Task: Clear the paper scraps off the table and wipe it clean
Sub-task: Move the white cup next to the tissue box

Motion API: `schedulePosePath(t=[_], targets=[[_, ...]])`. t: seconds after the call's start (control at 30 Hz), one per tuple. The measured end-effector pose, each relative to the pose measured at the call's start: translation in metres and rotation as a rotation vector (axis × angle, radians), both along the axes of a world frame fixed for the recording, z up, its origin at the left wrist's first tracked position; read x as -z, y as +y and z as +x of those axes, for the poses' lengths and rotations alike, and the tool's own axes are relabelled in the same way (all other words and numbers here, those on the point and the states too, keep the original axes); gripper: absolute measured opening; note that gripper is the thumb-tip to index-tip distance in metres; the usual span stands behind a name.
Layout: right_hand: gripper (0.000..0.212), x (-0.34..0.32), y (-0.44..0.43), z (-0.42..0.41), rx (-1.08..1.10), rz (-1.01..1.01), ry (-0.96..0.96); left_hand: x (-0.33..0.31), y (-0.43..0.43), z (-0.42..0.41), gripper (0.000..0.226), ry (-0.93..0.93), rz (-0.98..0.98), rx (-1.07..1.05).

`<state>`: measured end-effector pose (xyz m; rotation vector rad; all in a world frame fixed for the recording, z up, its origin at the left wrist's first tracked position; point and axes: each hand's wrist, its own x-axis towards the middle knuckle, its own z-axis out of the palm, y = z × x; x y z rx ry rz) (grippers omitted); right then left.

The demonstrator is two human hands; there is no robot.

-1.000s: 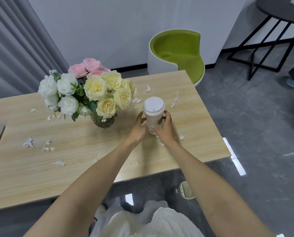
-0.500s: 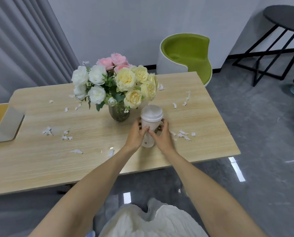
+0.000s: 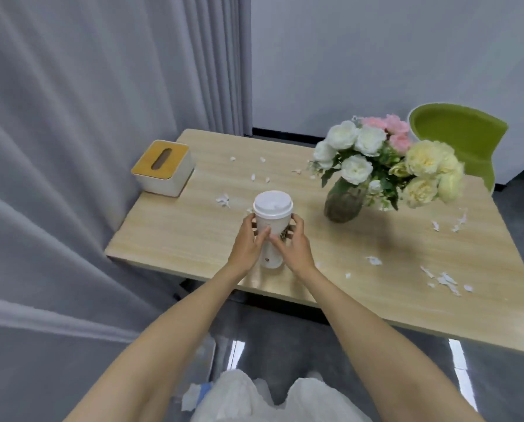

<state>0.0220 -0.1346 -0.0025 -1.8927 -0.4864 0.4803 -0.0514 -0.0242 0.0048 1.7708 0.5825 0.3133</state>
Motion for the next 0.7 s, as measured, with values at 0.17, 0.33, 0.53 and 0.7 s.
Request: schedulePosePath(t=[0.17, 0.33, 0.53, 0.7], targets=[[0.066, -0.012, 0.099, -0.035, -0.198, 0.021, -0.016, -0.012, 0.081, -0.054, 0.046, -0.001, 0.033, -0.214], [0.065, -0.013, 0.173, -0.049, -0.376, 0.000, -0.038, -0.006, 0.139, -0.085, 0.046, 0.044, 0.047, -0.387], [0.072, 0.002, 0.246, -0.044, -0.568, -0.047, -0.049, 0.002, 0.183, -0.097, 0.043, 0.044, -0.073, -0.588], [0.072, 0.013, 0.292, -0.043, -0.667, -0.056, -0.022, 0.007, 0.213, -0.094, 0.044, 0.065, -0.178, -0.731]])
